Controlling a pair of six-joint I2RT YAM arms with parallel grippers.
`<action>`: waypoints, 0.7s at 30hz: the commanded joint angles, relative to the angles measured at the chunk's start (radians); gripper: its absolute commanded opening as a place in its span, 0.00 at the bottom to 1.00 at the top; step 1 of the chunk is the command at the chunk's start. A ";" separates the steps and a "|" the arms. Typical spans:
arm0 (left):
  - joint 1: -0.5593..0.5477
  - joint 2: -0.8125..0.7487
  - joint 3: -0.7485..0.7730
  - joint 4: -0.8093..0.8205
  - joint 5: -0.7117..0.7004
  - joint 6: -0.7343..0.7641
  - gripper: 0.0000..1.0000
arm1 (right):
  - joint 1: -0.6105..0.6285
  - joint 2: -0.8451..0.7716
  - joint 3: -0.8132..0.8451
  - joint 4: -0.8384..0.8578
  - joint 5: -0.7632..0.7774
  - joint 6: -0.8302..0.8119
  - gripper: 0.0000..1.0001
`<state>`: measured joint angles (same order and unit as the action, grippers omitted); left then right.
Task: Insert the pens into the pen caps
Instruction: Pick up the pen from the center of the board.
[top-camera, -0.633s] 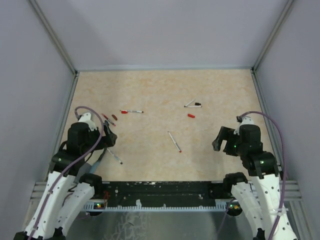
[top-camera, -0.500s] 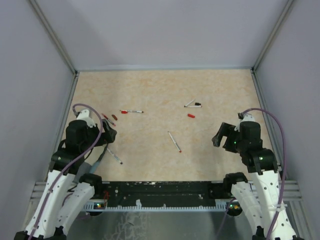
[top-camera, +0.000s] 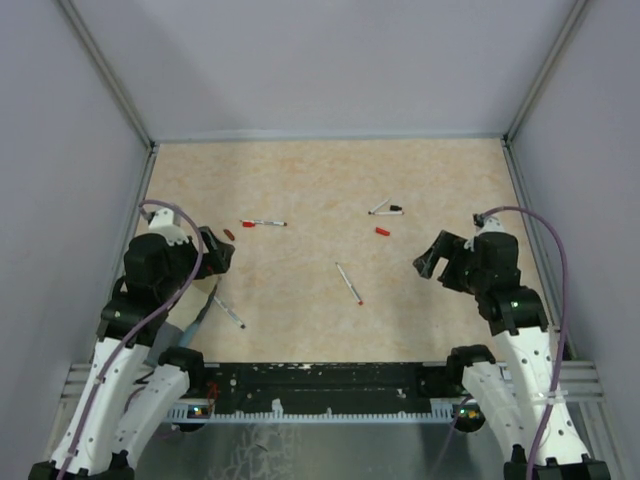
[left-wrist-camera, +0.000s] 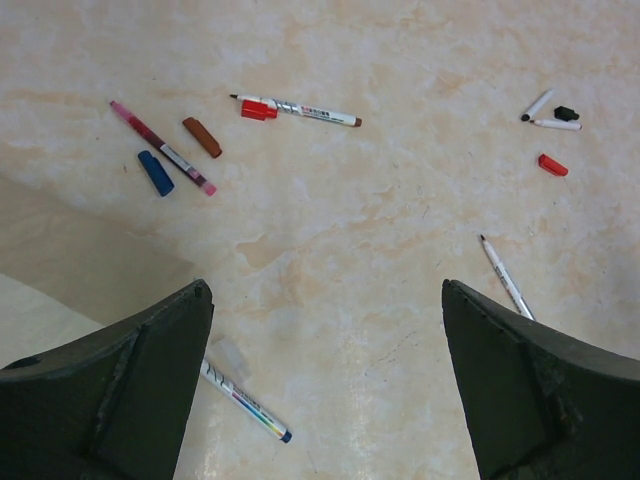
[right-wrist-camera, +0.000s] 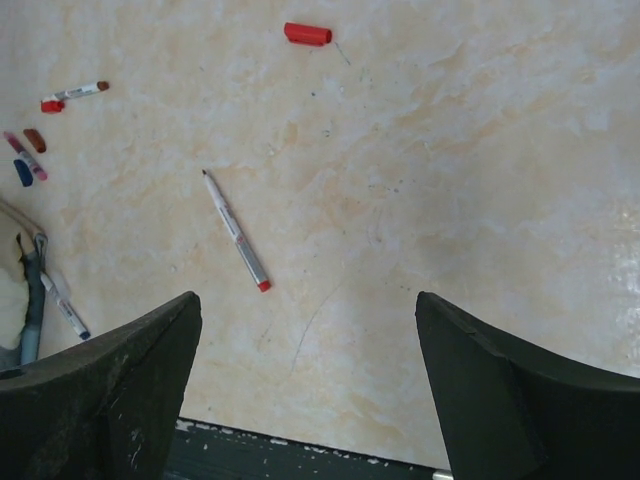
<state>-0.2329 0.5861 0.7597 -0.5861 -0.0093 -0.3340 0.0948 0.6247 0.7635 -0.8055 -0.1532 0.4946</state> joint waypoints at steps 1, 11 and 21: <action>0.009 0.042 0.010 0.067 0.049 0.020 1.00 | -0.013 0.037 -0.060 0.154 -0.150 -0.018 0.88; 0.011 0.063 -0.003 0.140 0.003 -0.006 1.00 | 0.003 0.172 -0.128 0.314 -0.298 -0.025 0.87; 0.010 0.032 -0.053 0.214 0.050 0.013 1.00 | 0.341 0.267 -0.115 0.372 0.086 0.082 0.76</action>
<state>-0.2283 0.6014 0.7200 -0.4171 0.0105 -0.3355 0.3393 0.8444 0.6159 -0.4961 -0.2325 0.5388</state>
